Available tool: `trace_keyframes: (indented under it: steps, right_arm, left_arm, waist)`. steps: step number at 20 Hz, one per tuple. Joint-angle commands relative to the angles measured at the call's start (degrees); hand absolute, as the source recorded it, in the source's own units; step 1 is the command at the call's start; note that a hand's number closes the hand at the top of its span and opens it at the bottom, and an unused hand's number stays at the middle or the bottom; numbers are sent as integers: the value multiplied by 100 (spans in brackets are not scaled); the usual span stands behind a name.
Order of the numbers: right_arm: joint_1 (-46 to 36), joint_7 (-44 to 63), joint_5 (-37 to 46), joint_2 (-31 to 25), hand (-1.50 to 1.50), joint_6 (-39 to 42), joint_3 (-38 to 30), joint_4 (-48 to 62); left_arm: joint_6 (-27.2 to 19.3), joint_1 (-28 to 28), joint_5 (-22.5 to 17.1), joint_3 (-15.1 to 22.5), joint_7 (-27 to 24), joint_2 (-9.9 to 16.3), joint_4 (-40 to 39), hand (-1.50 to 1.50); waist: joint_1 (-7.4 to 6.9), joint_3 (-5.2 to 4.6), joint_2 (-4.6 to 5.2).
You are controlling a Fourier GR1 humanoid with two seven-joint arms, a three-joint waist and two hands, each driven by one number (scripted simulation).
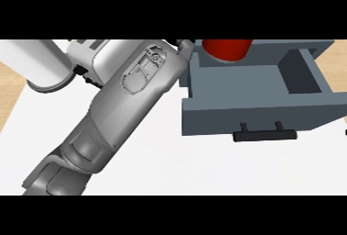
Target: Pick up the can, place it into the drawer and close the drawer
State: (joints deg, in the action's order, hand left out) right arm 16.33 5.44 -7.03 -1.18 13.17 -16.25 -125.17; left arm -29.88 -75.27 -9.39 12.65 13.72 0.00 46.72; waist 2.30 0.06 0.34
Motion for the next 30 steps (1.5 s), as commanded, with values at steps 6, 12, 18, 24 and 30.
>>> trace_keyframes:
  steps: [6,12,18,24,30]
  right_arm:
    - [-728,343,244,-113,-150,-307,59,149]
    - [-605,16,184,-162,-150,-96,-48,438]
    - [-932,274,278,-45,-150,-291,173,518]
    - [-701,289,93,-116,-150,-117,116,211]
    - [-680,216,74,-171,-150,-53,85,190]
  left_arm:
    - [-350,-778,-918,682,-323,0,-1104,150]
    - [-435,-1235,-1268,985,-338,0,-1622,150]
    - [-384,-1154,-1465,1213,-917,0,-2156,150]
    - [-576,-1266,-1631,1568,-926,0,-2354,150]
    - [-735,-845,-1785,1913,-1413,0,-2479,150]
  waist:
    - [86,2,29]
    - [170,10,53]
    - [218,10,93]
    - [281,10,66]
    - [427,12,106]
